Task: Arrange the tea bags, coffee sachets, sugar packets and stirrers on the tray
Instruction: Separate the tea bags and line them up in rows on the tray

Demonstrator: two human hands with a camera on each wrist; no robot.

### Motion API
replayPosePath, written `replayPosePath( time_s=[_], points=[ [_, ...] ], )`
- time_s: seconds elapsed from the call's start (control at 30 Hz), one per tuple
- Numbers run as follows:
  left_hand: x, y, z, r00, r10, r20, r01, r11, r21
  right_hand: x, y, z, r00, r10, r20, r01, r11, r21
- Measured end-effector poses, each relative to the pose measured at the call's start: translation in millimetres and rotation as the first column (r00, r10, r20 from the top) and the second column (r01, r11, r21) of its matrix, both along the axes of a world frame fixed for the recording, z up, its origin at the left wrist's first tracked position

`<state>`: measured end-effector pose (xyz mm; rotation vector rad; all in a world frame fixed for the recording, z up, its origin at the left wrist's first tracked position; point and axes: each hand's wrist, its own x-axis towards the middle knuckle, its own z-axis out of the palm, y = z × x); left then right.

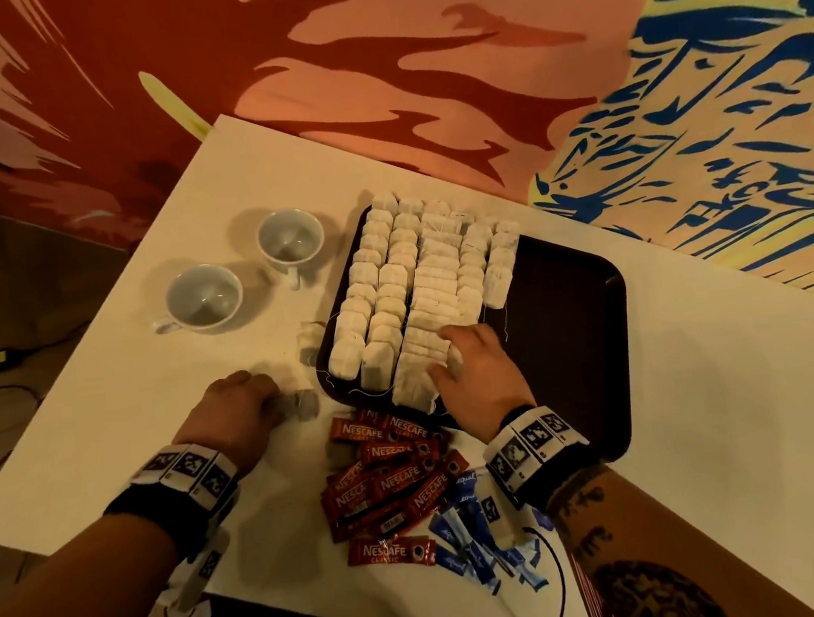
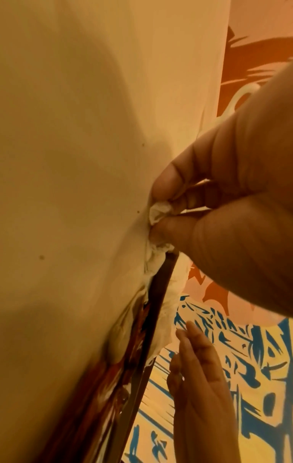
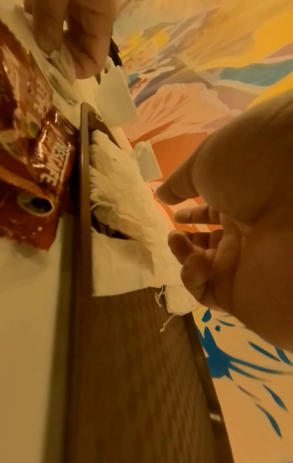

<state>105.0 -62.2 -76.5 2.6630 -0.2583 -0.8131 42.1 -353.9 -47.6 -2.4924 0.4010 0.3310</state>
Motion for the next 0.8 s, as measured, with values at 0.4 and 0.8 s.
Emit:
replayPosePath(
  time_s=[0.4,0.8],
  points=[
    [-3,-13,9,0.954,0.249,-0.164,-0.276,0.946,-0.171,-60,-41,-19,0.976,-0.211,0.053,0.208,0.976,0.06],
    [-9,-23,1,0.988,-0.101,-0.114,0.114,0.987,0.109,-73,-52,-42,0.949,-0.315,-0.029,0.317,0.944,0.092]
  ],
)
